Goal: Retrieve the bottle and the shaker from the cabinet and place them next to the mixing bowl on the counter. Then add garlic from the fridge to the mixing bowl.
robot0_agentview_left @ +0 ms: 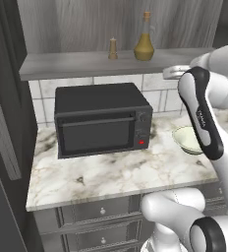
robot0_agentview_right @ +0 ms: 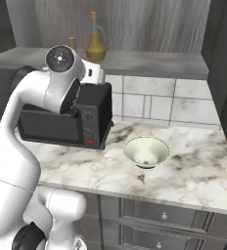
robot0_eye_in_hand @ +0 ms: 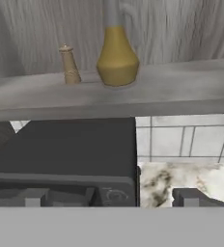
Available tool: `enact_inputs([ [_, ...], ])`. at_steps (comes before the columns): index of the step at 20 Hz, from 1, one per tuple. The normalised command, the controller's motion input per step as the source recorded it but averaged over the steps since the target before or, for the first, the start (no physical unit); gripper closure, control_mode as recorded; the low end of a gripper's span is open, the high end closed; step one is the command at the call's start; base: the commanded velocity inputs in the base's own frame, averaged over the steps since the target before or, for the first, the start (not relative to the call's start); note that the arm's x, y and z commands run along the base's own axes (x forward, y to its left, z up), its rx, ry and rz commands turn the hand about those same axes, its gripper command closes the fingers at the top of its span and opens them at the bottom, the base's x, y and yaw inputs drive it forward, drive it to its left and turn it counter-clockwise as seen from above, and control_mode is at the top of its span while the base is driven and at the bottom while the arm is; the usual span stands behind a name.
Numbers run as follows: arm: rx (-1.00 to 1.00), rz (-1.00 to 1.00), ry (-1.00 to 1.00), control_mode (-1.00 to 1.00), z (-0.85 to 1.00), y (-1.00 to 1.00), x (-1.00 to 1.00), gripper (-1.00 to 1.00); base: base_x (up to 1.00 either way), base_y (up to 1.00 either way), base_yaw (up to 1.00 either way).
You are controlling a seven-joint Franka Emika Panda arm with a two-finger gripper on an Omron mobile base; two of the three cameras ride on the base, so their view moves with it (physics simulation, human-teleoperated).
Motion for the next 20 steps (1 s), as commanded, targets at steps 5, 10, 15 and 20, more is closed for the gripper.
enact_inputs([
  [5, -0.03, -0.02, -0.14, -1.00, 0.51, 0.00, 0.04, -1.00, 0.00, 0.00, 0.00],
  [10, -0.13, -0.07, -0.04, -1.00, 0.53, 0.00, 0.12, -1.00, 0.00, 0.00, 0.00],
  [15, -0.04, -0.06, 0.00, -1.00, 0.50, 0.03, 0.23, -1.00, 0.00, 0.00, 0.00],
  [20, 0.00, -0.08, -0.01, -1.00, 0.33, 0.20, 0.23, -1.00, 0.00, 0.00, 0.00],
])
